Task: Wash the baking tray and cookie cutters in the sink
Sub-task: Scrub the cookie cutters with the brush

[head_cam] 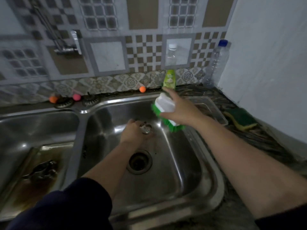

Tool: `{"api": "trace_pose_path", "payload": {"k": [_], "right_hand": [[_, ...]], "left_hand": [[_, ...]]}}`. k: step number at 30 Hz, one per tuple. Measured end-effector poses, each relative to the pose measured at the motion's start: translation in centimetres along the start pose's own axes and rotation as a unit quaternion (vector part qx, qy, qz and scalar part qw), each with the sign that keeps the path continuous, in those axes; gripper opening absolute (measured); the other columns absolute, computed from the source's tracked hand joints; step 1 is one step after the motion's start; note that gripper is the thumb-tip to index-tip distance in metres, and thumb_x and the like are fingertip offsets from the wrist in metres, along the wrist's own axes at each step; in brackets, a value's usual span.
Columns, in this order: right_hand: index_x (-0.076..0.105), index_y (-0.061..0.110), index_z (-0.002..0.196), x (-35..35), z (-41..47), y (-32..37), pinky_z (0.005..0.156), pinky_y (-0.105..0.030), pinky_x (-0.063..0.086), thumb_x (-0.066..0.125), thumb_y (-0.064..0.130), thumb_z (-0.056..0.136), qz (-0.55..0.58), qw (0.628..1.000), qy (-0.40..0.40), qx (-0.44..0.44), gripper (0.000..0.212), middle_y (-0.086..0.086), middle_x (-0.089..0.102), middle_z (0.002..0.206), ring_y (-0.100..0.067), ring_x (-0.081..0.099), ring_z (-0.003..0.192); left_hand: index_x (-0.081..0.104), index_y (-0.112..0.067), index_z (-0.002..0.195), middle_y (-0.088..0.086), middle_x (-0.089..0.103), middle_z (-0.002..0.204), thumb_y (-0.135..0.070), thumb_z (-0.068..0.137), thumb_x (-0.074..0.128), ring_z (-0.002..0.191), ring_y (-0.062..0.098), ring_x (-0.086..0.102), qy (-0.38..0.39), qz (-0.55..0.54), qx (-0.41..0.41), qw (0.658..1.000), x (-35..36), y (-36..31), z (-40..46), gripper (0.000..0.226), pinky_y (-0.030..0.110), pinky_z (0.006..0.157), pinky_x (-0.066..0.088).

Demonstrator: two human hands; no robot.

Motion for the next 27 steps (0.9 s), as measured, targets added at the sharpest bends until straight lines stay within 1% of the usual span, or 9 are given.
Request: {"api": "trace_pose_path", "payload": {"k": [2, 5, 10, 15, 20, 23, 24, 25, 27], "right_hand": [[0.034, 0.033, 0.142, 3.1, -0.5, 1.9, 0.096, -0.035, 0.043, 0.075, 0.043, 0.075, -0.025, 0.999, 0.031, -0.007, 0.08, -0.001, 0.048, 0.141, -0.024, 0.051, 0.121], [0.042, 0.034, 0.136, 7.3, -1.2, 3.4, 0.091, -0.036, 0.047, 0.071, 0.047, 0.076, -0.067, 0.996, 0.062, 0.01, 0.068, 0.001, 0.057, 0.131, -0.023, 0.054, 0.117], [0.035, 0.039, 0.144, 9.8, -1.0, 7.2, 0.093, -0.031, 0.042, 0.066, 0.047, 0.08, -0.047, 0.999, -0.001, 0.004, 0.072, 0.004, 0.054, 0.137, -0.022, 0.05, 0.124], [0.045, 0.049, 0.134, 11.4, -2.1, 7.5, 0.093, -0.029, 0.047, 0.073, 0.05, 0.07, 0.011, 0.999, 0.033, 0.011, 0.07, 0.014, 0.057, 0.133, -0.013, 0.056, 0.119], [0.041, 0.042, 0.141, 10.5, -1.6, 9.8, 0.087, -0.027, 0.045, 0.07, 0.044, 0.078, 0.0, 0.998, -0.056, 0.01, 0.069, 0.007, 0.057, 0.135, -0.019, 0.056, 0.119], [0.043, 0.036, 0.141, 9.3, -1.2, 9.0, 0.073, -0.016, 0.041, 0.07, 0.039, 0.08, 0.106, 0.988, -0.099, 0.06, 0.067, 0.006, 0.056, 0.135, -0.015, 0.057, 0.117], [0.045, 0.033, 0.14, 9.4, -1.2, 8.7, 0.075, -0.017, 0.04, 0.071, 0.039, 0.08, 0.134, 0.985, -0.089, 0.061, 0.067, 0.006, 0.056, 0.136, -0.013, 0.057, 0.117], [0.047, 0.032, 0.139, 9.9, -1.4, 8.6, 0.08, -0.019, 0.041, 0.073, 0.04, 0.078, 0.148, 0.985, -0.066, 0.054, 0.067, 0.007, 0.056, 0.136, -0.012, 0.056, 0.117], [0.047, 0.034, 0.138, 11.5, -2.6, 8.8, 0.09, -0.023, 0.044, 0.074, 0.044, 0.076, 0.143, 0.989, -0.021, 0.039, 0.068, 0.01, 0.055, 0.137, -0.01, 0.056, 0.117]], "left_hand": [[0.067, -0.018, 0.107, 0.004, 0.056, 0.109, -0.044, 0.067, 0.078, 0.1, 0.022, 0.06, -0.002, 0.007, -0.003, 1.0, -2.2, 0.6, -0.6, 0.049, 0.029, 0.08, 0.046], [0.067, -0.019, 0.104, 0.001, 0.054, 0.109, -0.035, 0.064, 0.078, 0.095, 0.023, 0.062, -0.005, 0.018, -0.002, 1.0, -4.5, 1.8, -1.6, 0.045, 0.03, 0.076, 0.049], [0.066, -0.018, 0.091, -0.004, 0.05, 0.099, -0.042, 0.06, 0.081, 0.083, 0.019, 0.06, -0.041, 0.02, -0.026, 0.999, -6.9, 5.6, -3.6, 0.042, 0.032, 0.068, 0.05], [0.063, -0.02, 0.115, 0.0, 0.052, 0.113, -0.042, 0.065, 0.08, 0.096, 0.021, 0.06, -0.062, 0.017, -0.047, 0.997, -9.1, 9.1, -4.3, 0.057, 0.03, 0.072, 0.048], [0.062, -0.02, 0.116, 0.0, 0.054, 0.112, -0.044, 0.068, 0.078, 0.097, 0.021, 0.061, -0.034, 0.01, 0.002, 0.999, -8.2, 8.6, -4.8, 0.056, 0.036, 0.079, 0.052], [0.068, -0.016, 0.103, 0.003, 0.067, 0.103, -0.048, 0.079, 0.068, 0.097, 0.02, 0.063, -0.041, -0.114, -0.067, 0.99, -7.5, 9.6, -5.1, 0.041, 0.032, 0.083, 0.052], [0.069, -0.012, 0.102, 0.006, 0.07, 0.102, -0.049, 0.085, 0.062, 0.097, 0.021, 0.065, -0.029, -0.223, -0.126, 0.966, -6.9, 10.5, -5.1, 0.041, 0.032, 0.086, 0.051], [0.069, -0.009, 0.104, 0.009, 0.071, 0.103, -0.048, 0.089, 0.056, 0.096, 0.022, 0.066, -0.001, -0.356, -0.181, 0.917, -5.8, 11.2, -5.0, 0.043, 0.034, 0.089, 0.052], [0.065, -0.006, 0.111, 0.014, 0.069, 0.107, -0.044, 0.094, 0.049, 0.092, 0.023, 0.067, 0.062, -0.587, -0.23, 0.774, -3.7, 10.7, -4.8, 0.045, 0.036, 0.089, 0.053]]}}
Point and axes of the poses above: each hand's wrist, its own z-axis towards the middle knuckle, its own x-axis out of the palm, y = z × x, the point moved 9 cm from there along z, towards the middle knuckle
